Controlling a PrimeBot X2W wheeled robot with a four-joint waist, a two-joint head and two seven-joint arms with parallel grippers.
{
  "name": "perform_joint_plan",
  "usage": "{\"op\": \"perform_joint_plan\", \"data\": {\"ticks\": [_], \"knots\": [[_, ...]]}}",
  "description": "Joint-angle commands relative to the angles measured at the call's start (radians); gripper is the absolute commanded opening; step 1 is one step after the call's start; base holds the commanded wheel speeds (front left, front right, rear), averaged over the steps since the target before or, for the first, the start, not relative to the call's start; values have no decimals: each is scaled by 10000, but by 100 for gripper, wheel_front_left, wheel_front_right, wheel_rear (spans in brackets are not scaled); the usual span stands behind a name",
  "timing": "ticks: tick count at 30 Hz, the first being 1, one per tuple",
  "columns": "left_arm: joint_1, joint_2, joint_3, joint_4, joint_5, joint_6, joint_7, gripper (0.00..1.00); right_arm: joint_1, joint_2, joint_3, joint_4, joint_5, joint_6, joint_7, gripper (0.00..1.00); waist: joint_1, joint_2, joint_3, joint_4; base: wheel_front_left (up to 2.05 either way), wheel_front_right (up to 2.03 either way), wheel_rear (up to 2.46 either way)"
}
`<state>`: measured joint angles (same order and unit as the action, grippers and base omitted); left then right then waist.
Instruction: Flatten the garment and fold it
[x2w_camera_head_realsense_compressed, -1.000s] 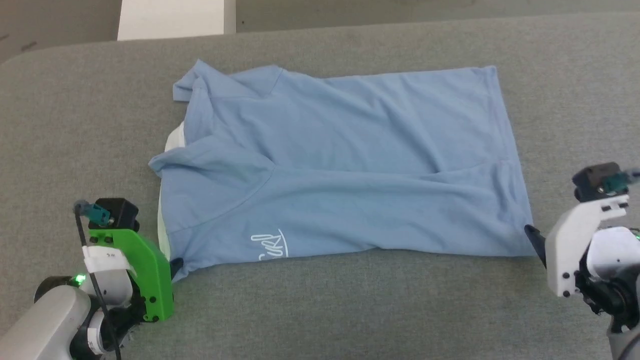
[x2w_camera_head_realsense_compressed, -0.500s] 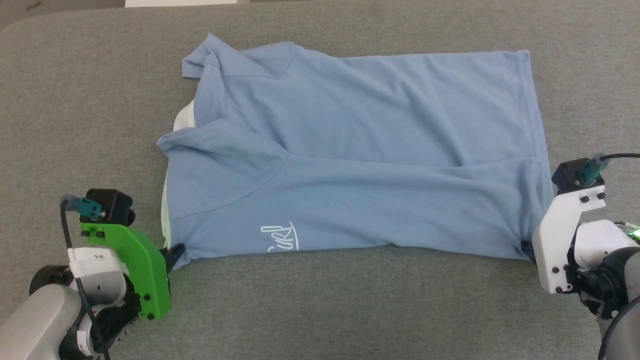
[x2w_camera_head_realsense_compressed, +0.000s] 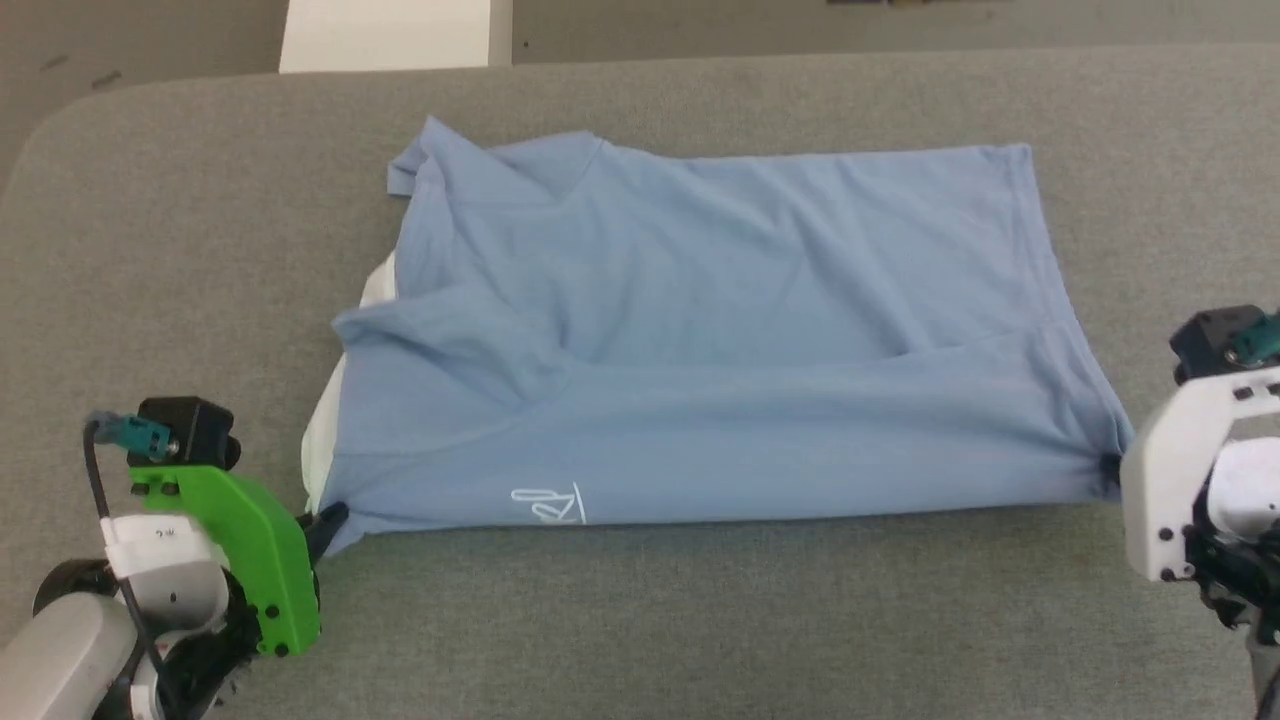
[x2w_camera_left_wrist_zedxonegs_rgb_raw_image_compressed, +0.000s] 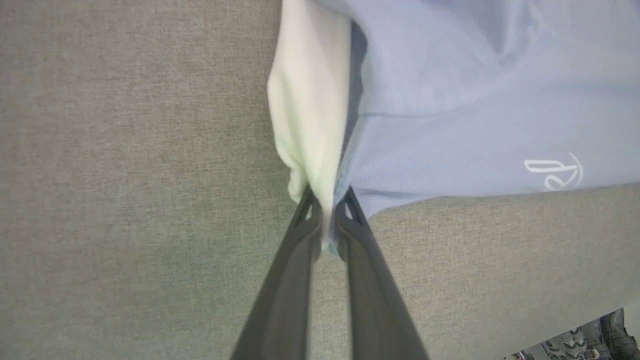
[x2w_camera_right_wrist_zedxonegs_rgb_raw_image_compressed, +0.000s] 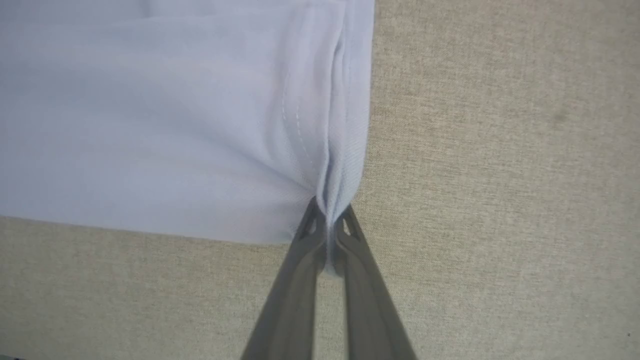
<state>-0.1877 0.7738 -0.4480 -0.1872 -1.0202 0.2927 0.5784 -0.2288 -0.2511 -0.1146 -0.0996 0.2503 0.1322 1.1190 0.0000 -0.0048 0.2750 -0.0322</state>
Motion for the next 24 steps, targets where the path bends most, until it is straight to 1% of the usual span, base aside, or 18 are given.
{"op": "perform_joint_plan", "data": {"ticks": [1,6,12,15,20,21,22,23,24], "knots": [[287,177,61,-78,-2,130,-62,0,313,-133,-137,-100,97,-15,52,0,0,48,-447,21,0,0,0],[1102,295,-23,-446,-130,396,-40,0,1245,-209,-472,-288,317,-15,277,0,0,48,-732,16,0,0,0],[1920,128,-146,-370,-480,625,-15,0,2180,98,-645,-41,354,-15,185,0,0,48,-758,39,0,0,0],[2150,16,-239,-68,-678,598,74,0,2403,240,-658,196,336,-15,18,0,0,48,-709,40,0,0,0],[2109,-176,-164,734,-991,372,76,0,2366,260,-489,659,174,-15,-445,0,0,48,-657,-16,0,0,0],[2073,-185,-121,745,-1001,348,32,45,2321,244,-477,671,162,-15,-529,18,0,48,-673,-25,0,0,0],[2032,-162,-76,747,-993,324,-6,100,2262,199,-449,676,155,-15,-636,96,0,48,-704,-39,0,0,0],[2007,-135,-37,734,-995,323,-18,100,2217,172,-444,694,175,-15,-685,100,0,48,-740,-53,0,0,0],[1977,-100,18,678,-995,322,-43,100,2158,120,-432,696,197,-15,-730,100,0,48,-811,-74,0,0,0]]}}
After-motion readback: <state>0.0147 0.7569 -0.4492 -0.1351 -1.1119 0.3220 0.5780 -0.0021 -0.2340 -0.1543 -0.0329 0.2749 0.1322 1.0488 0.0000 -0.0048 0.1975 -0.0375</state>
